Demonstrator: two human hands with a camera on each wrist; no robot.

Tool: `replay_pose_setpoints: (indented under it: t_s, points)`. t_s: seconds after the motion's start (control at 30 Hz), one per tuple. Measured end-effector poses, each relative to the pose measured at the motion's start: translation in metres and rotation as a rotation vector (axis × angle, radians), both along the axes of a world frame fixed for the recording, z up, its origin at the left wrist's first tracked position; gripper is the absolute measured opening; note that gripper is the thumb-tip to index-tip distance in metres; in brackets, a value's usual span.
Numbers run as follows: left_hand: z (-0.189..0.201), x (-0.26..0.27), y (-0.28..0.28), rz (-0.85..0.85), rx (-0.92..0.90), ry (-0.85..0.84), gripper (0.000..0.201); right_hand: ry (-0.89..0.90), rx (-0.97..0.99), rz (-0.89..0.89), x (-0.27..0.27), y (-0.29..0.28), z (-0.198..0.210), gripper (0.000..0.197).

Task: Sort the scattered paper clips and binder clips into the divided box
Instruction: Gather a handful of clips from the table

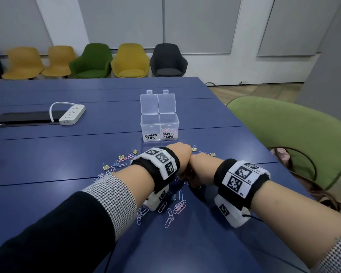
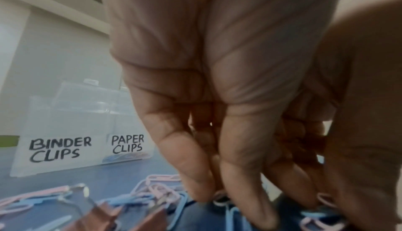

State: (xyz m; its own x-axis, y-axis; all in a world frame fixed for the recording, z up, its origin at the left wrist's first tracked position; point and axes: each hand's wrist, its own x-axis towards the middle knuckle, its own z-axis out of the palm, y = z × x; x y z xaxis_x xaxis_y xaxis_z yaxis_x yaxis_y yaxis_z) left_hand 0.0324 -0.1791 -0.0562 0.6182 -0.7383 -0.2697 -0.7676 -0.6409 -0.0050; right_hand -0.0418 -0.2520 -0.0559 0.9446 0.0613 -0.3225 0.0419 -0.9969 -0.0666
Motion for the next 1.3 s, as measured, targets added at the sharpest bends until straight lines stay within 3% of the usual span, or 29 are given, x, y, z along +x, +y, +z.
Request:
replay_pose_setpoints:
  t_s: [0.3, 0.43, 0.5, 0.53, 0.57, 0.63, 0.7, 0.8, 0.83, 0.93, 1.0, 1.1, 1.17, 1.23, 1.3]
  points:
    - [-0.001, -0.005, -0.005, 0.006, 0.010, -0.093, 0.021, 0.145, -0.197, -0.005, 0.013, 0.002, -0.006, 0.038]
    - [-0.005, -0.004, -0.006, 0.061, 0.030, -0.087, 0.036, 0.185, -0.235, -0.015, 0.016, 0.005, -0.005, 0.040]
    - [-0.007, -0.004, -0.005, 0.047, 0.045, -0.086, 0.026, 0.198, -0.260, -0.023, 0.012, 0.006, -0.003, 0.039]
    - [-0.007, -0.007, -0.004, 0.043, 0.071, -0.093, 0.013, 0.177, -0.238, -0.032, 0.009, 0.006, -0.002, 0.038]
    - [-0.007, -0.010, -0.006, 0.058, 0.085, -0.090, 0.013, 0.136, -0.180, -0.051, 0.006, 0.005, -0.002, 0.037]
    - [-0.009, -0.015, -0.006, 0.076, 0.159, -0.114, 0.033, 0.043, -0.038, -0.099, -0.001, 0.003, -0.003, 0.035]
    - [-0.007, -0.020, -0.006, 0.080, 0.223, -0.127, 0.016, 0.028, -0.020, -0.122, -0.003, 0.004, -0.005, 0.035]
    - [0.000, -0.022, 0.006, 0.029, 0.104, -0.074, 0.007, 0.083, -0.162, -0.127, -0.008, 0.009, -0.005, 0.030]
    - [0.002, -0.021, 0.013, 0.027, 0.015, -0.028, 0.008, 0.086, -0.131, -0.143, -0.010, 0.008, -0.004, 0.027]
    - [0.011, -0.012, 0.041, 0.071, -0.346, 0.161, 0.006, 0.093, 0.123, -0.203, -0.021, -0.008, -0.002, 0.005]
    - [0.015, -0.006, 0.064, 0.204, -0.667, 0.400, 0.012, 0.086, 0.361, -0.276, -0.028, -0.021, -0.001, 0.014]
    - [0.015, 0.003, 0.094, 0.485, -1.236, 0.914, 0.024, 0.012, 1.082, -0.540, -0.031, -0.032, -0.002, 0.020]
    - [0.012, 0.012, 0.110, 0.672, -1.484, 1.233, 0.021, -0.051, 1.560, -0.723, -0.027, -0.036, -0.003, 0.020]
    - [0.012, 0.017, 0.120, 0.821, -1.661, 1.436, 0.019, -0.127, 1.874, -0.854, -0.018, -0.037, -0.005, 0.020]
    - [0.014, 0.018, 0.124, 0.933, -1.792, 1.513, 0.022, -0.212, 2.063, -0.935, -0.009, -0.037, -0.005, 0.025]
